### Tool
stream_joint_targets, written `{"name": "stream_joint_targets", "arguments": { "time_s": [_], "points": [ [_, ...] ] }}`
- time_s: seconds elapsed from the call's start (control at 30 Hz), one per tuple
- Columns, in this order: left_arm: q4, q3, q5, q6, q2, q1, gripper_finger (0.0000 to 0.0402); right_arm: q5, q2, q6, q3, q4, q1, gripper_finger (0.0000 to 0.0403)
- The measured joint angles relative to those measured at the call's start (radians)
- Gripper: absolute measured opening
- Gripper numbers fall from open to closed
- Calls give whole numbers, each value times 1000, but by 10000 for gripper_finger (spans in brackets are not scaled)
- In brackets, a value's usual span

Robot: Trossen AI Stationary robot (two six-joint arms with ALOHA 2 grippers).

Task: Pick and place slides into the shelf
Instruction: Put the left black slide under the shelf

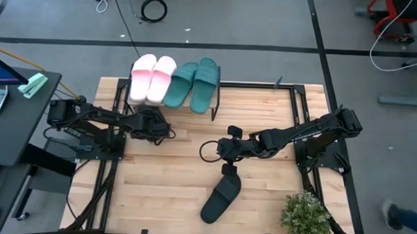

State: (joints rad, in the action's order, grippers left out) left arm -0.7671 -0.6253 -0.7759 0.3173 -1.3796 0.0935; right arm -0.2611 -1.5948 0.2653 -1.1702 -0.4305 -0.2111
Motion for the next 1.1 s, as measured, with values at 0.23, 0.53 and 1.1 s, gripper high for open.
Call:
{"name": "stream_joint_targets", "arguments": {
  "time_s": [0.23,0.53,1.1],
  "points": [
    [-208,-127,171,167,0,-70,166,0,0,0,0,0,0,51],
    [-244,-205,505,459,0,-243,82,0,0,0,0,0,0,51],
    [-228,-118,304,805,-113,-550,3,0,0,-5,0,11,0,51]
  ]
}}
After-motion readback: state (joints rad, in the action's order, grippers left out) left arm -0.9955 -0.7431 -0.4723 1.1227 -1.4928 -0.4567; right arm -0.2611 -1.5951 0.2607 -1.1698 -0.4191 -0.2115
